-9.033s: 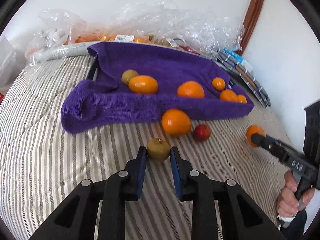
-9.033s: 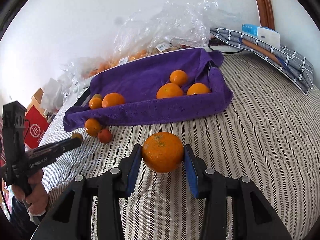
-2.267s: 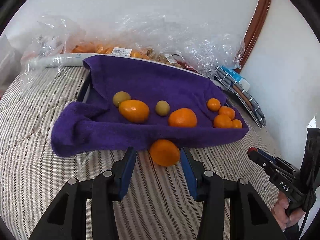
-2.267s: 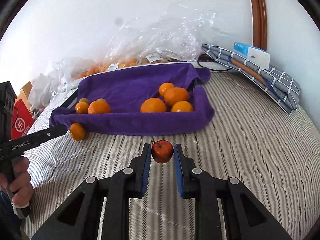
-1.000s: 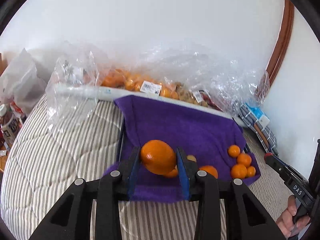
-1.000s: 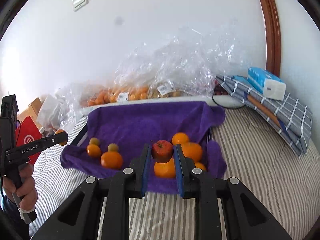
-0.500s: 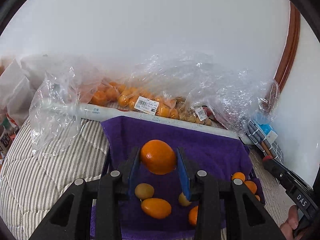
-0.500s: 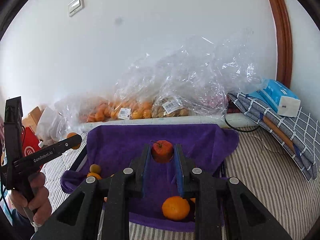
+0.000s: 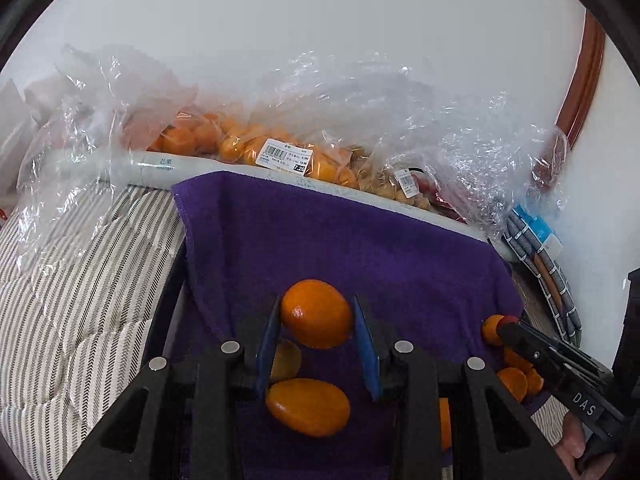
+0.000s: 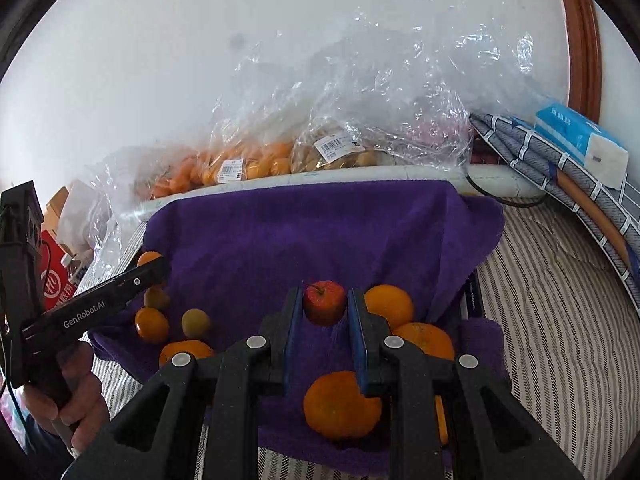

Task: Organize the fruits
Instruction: 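Carry both fruits onto the purple towel and open both tools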

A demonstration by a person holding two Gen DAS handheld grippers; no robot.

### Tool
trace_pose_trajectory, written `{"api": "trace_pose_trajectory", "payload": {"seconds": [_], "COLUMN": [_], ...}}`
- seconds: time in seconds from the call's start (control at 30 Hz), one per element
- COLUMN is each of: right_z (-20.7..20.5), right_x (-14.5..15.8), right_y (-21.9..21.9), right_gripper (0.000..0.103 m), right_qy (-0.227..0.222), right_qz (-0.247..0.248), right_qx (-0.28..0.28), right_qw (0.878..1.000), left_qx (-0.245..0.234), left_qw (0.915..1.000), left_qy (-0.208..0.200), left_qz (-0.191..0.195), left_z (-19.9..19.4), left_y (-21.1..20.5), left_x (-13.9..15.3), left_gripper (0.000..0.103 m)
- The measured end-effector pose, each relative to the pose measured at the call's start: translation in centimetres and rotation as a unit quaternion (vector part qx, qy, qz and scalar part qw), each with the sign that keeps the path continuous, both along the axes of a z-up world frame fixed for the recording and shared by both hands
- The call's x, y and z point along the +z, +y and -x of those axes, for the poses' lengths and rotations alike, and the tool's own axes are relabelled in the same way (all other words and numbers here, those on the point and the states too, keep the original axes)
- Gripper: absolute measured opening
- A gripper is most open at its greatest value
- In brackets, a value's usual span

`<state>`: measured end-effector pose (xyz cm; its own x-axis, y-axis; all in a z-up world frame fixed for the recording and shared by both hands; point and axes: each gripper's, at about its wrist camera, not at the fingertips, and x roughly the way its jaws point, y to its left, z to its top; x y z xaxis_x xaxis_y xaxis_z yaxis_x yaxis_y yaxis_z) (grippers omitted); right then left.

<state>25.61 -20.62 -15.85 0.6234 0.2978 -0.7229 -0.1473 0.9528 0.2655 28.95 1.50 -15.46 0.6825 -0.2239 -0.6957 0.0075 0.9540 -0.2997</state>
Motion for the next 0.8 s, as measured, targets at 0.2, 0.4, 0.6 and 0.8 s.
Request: {"api": "trace_pose_trajectory", "payload": {"seconds": [0.2, 0.4, 0.6, 0.8], "right_z": [0.1, -0.1, -0.2, -0.4], "right_x": [-0.4, -0.9, -1.2, -1.6], "right_y": [0.6, 0.9, 1.1, 1.3], "right_gripper": [0.023, 0.023, 0.023, 0.023], "right_qy": [-0.006, -0.001, -0.001, 0.007], "right_qz": [-0.011, -0.011, -0.006, 0.001], "right_qx": [0.017, 0.017, 0.013, 0.011], "right_qw": [1.0, 1.0, 1.0, 1.0], "left_qx": [-0.009, -0.009, -0.016, -0.03], "left_qw": [0.9998, 0.9996, 0.9995, 0.9992], "left_qy": [-0.009, -0.001, -0.003, -0.002], "left_qz": [0.017, 0.026, 0.026, 0.026], "left_z": [0.1, -0.1, 0.0, 0.0], "left_y": [-0.1, 0.1, -0.2, -0.7], "left_x": [-0.1, -0.5, -0.7, -0.8], "left_gripper": [0.034, 0.034, 0.034, 0.034]}}
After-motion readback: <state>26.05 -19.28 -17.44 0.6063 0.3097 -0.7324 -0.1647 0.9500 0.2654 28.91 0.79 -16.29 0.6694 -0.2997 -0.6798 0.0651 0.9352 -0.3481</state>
